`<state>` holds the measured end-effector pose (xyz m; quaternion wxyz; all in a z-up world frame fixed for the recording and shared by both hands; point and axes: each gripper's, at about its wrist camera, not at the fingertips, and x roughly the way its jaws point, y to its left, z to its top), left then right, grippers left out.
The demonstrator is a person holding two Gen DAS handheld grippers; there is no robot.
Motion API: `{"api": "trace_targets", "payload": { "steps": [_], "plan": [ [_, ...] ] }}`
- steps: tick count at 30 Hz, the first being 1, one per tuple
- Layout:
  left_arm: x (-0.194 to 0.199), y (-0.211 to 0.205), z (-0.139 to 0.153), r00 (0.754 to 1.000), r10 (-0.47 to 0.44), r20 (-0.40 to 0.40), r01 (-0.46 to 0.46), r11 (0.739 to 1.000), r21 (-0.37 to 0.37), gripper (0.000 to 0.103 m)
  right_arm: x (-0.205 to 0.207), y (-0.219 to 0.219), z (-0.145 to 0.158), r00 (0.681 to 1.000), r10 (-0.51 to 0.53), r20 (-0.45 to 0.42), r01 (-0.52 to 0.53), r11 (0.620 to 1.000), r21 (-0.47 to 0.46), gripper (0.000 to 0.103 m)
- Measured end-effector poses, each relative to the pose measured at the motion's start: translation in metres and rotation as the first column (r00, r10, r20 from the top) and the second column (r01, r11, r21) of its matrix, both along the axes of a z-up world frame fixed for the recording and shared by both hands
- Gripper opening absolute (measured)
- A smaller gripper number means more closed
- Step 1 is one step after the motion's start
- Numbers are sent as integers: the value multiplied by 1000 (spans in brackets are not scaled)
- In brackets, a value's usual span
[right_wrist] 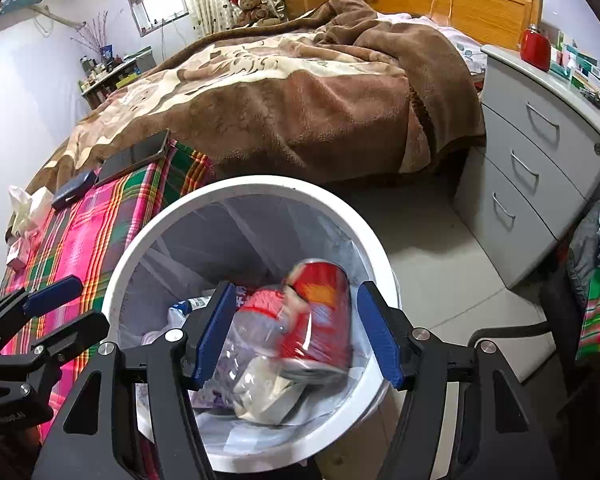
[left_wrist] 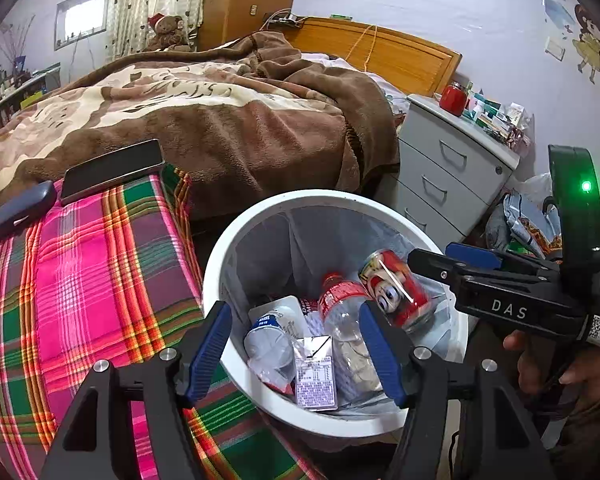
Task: Collect trash
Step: 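Open both tools over the bin to drop the can and cup, then move both open tools back over the bed toward the milk carton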
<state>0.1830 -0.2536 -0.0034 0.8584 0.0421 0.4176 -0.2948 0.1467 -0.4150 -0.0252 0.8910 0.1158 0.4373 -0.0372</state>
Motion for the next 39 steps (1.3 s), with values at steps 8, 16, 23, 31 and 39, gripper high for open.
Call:
{"api": "trace_targets", "payload": {
  "steps": [8,16,23,31,39],
  "plan": [
    [-7,19,11,999,36,24,-36,999,-16,67,-7,11,11,999,4,34,-4,1000,-7,65],
    [-19,55,22,994,89,55,-88,996,-25,67,-8,36,18,997,38,62,-38,999,-3,65],
    [-26,92,31,985,153,76,-151,988,-38,67,-8,62,25,993,80,85,-80,997,-2,65],
    [-34,142,40,967,231,110,-228,973,-41,67,-9,101,35,981,144,134,-145,989,3,65],
    [-32,201,42,931,334,143,-335,942,-25,67,0,146,35,963,224,151,-228,974,8,65]
  ]
}}
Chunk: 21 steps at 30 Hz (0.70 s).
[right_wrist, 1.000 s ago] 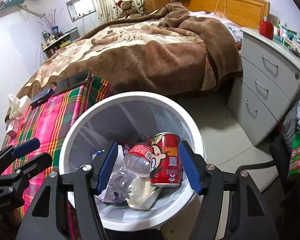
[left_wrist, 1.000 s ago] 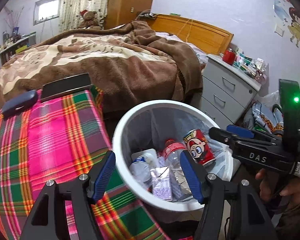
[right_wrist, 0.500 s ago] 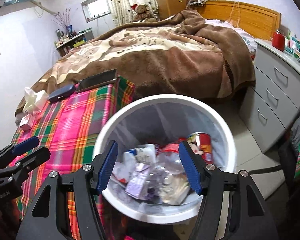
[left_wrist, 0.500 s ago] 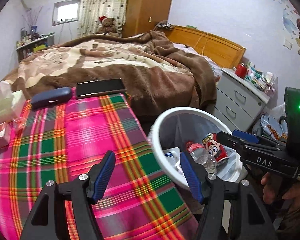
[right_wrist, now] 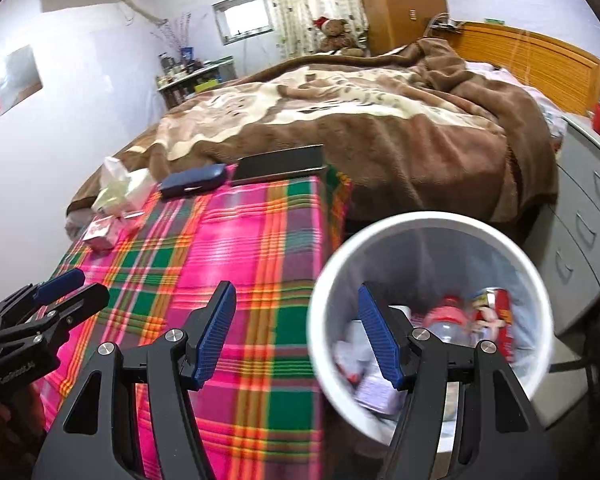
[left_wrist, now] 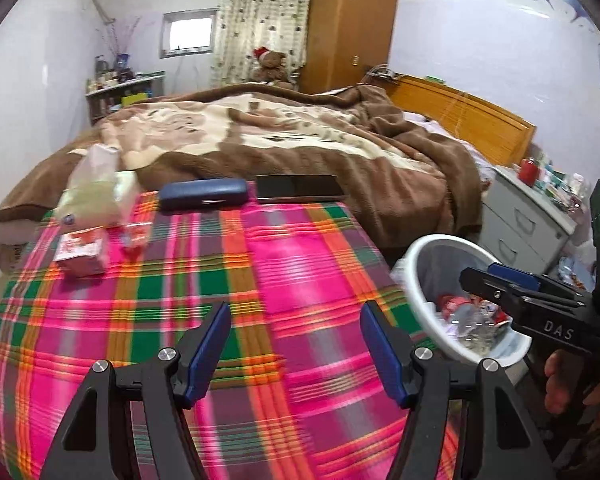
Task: Collect trash
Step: 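Move both open tools back over the bed toward the milk carton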
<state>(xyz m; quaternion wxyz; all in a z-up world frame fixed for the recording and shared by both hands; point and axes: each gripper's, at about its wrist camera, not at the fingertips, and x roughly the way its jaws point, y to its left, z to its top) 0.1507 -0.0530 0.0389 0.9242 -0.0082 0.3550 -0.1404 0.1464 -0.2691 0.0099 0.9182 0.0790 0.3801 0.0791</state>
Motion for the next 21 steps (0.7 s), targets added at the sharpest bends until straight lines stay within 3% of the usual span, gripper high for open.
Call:
{"api": "trace_targets", "payload": {
  "steps": [11,21],
  "plan": [
    [13,87,-8,992,123,-7,-123,992,-1,67,21,66,0,993,121,9,-121,993,-10,65],
    [48,163,-15,972,234,-26,-234,972,-5,67,54,121,-9,981,192,-15,-192,980,-55,65]
  ]
}}
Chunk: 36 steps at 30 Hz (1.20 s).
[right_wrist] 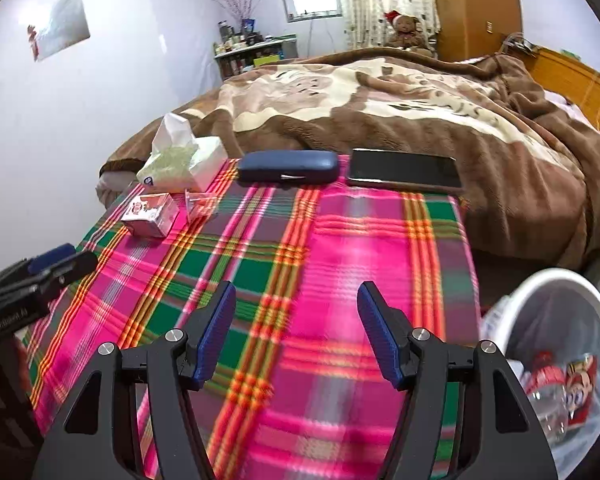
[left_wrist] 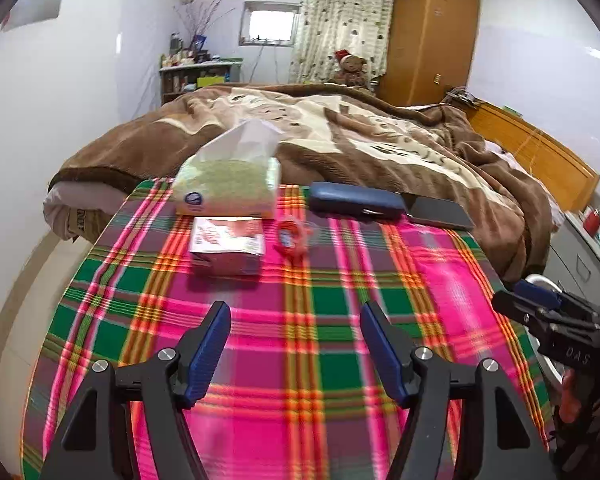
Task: Collect trash
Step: 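Move both open tools back over the bed toward the milk carton, then grasp the strawberry milk carton with the left tool while the right tool grasps the plastic cup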
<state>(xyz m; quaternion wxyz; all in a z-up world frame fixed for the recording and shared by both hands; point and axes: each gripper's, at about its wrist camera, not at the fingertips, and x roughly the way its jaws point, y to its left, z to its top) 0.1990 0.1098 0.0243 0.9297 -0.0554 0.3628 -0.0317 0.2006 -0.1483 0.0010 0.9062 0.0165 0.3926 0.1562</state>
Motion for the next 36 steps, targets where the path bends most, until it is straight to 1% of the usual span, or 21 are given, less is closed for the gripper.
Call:
{"api": "trace_targets", "payload": {
  "steps": [4,8,11,13,16,19,20,23,28,31,34,36],
  "plan": [
    [21,23,-7,1000,24,-13,-24,1000,10,67,18,18,-6,1000,19,-19,-19,1000,-6,65],
    [46,39,-17,999,25,-41,-26,1000,-5,67,37,35,-11,999,40,-22,-40,999,-9,65],
    [59,41,-22,999,8,-38,-9,1000,-8,67,51,45,-14,998,48,-29,-48,999,-10,65],
    [73,42,-28,998,12,-54,-12,1000,1,71,60,50,-17,998,47,-37,-48,999,-16,65],
    [90,45,-35,997,0,-79,-2,1000,-18,72,69,56,-20,998,52,-45,-53,999,-13,65],
    [99,48,-37,998,-5,-65,4,1000,-18,73,79,60,-19,997,62,-49,-61,998,16,65],
    [103,49,-39,998,-9,-70,8,1000,-14,75,83,62,-20,996,66,-52,-65,998,24,65],
    [115,51,-46,994,-17,-106,16,1000,-4,75,92,67,-20,996,66,-55,-64,997,31,65],
    [125,48,-55,993,-22,-117,27,999,41,75,100,78,-19,993,103,-55,-100,994,54,65],
    [130,51,-57,993,-25,-118,29,999,34,76,104,87,-18,992,118,-55,-114,991,68,65],
    [131,58,-56,994,-21,-112,20,1000,-4,76,111,94,-19,989,134,-64,-129,988,83,65],
    [130,61,-56,993,-17,-114,17,1000,-3,76,111,102,-20,985,157,-68,-152,985,77,65]
  ]
}}
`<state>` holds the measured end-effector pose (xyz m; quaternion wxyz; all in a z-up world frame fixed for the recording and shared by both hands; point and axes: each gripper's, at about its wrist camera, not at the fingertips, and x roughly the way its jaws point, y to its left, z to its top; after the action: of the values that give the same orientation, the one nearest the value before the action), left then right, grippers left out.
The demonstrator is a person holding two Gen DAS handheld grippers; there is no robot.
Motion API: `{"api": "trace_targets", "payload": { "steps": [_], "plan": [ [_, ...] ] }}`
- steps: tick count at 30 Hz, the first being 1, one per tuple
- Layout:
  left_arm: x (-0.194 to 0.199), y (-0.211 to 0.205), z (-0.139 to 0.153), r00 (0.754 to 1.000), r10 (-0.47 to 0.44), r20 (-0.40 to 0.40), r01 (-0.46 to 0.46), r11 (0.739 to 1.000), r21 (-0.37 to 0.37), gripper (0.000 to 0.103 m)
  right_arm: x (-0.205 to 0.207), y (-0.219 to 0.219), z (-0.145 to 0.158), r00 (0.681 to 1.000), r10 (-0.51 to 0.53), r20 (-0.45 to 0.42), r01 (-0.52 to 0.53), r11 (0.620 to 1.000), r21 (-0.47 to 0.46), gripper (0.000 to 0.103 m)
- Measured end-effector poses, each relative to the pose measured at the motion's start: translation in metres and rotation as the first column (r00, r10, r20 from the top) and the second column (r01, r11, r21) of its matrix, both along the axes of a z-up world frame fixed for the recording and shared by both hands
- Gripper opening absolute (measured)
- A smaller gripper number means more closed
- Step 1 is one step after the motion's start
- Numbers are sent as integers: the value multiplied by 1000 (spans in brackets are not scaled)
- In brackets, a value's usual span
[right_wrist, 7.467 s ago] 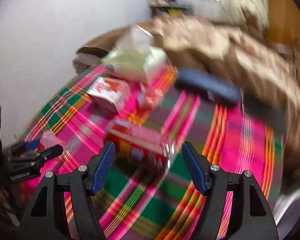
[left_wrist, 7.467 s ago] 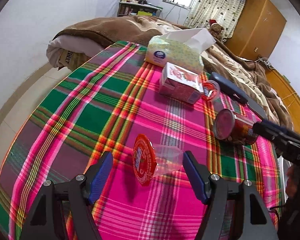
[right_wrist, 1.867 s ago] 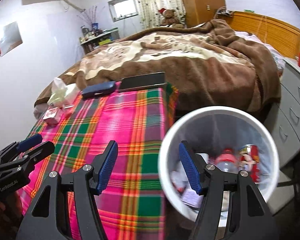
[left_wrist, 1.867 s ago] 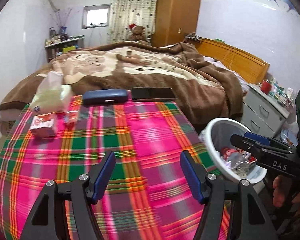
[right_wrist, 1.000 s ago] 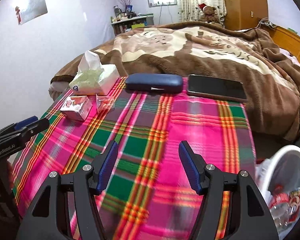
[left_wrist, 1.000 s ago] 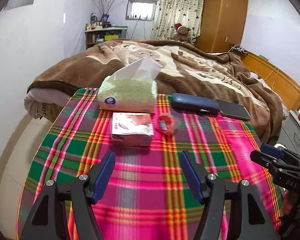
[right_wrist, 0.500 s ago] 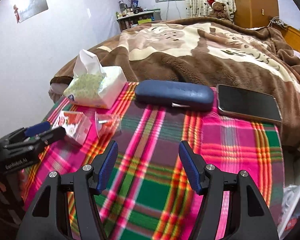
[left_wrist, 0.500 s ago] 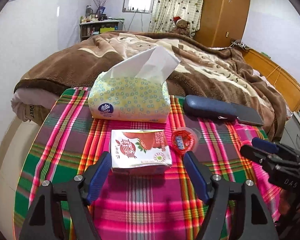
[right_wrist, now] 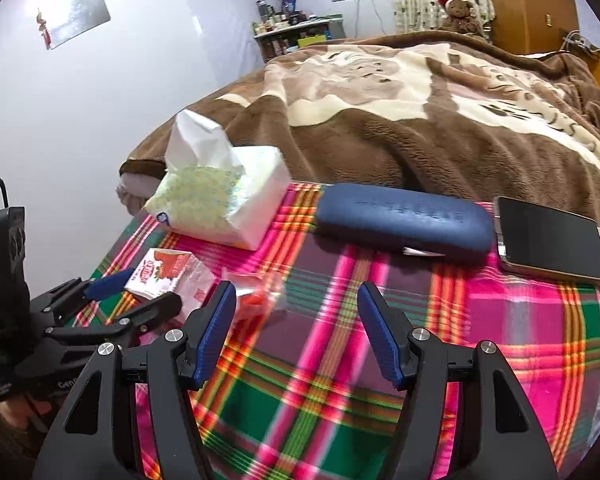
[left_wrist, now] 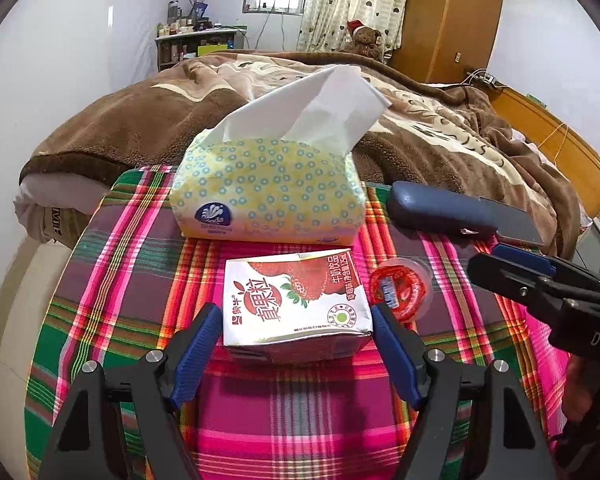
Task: Collect trash
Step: 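Grasp the strawberry milk carton with the left tool while the right tool grasps the plastic cup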
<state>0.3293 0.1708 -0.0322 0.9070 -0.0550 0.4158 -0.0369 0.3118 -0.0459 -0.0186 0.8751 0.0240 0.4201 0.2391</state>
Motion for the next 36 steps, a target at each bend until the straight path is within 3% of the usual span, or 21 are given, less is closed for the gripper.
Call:
{"api": "trace_targets", "payload": {
  "steps": [5,12,16,17,18,19,21,29,36],
  "plan": [
    [-4,8,1,1000,18,0,-18,999,42,76,1,13,-2,999,43,-9,-43,999,0,65],
    [-18,36,2,999,52,-4,-52,998,31,76,8,29,-14,995,85,-48,-87,995,-38,65],
    [-22,43,6,999,37,6,-37,999,-3,76,13,29,-19,994,82,-69,-83,996,-13,65],
    [-23,43,8,999,38,17,-38,999,9,76,13,29,-20,994,82,-72,-83,996,-11,61],
    [-24,42,10,999,41,23,-41,999,10,76,13,30,-20,994,83,-72,-84,996,-18,46],
    [-23,42,10,999,40,22,-40,999,0,76,13,30,-21,994,81,-71,-83,996,-25,40],
    [-21,42,11,999,34,19,-34,999,-23,76,11,27,-21,995,76,-70,-77,997,-22,40],
    [-10,30,0,999,39,-14,-39,998,42,80,5,18,-14,998,54,-44,-55,998,-8,40],
    [2,29,-15,996,72,-59,-69,996,54,80,3,13,-13,998,38,-43,-38,999,3,40]
  ]
}}
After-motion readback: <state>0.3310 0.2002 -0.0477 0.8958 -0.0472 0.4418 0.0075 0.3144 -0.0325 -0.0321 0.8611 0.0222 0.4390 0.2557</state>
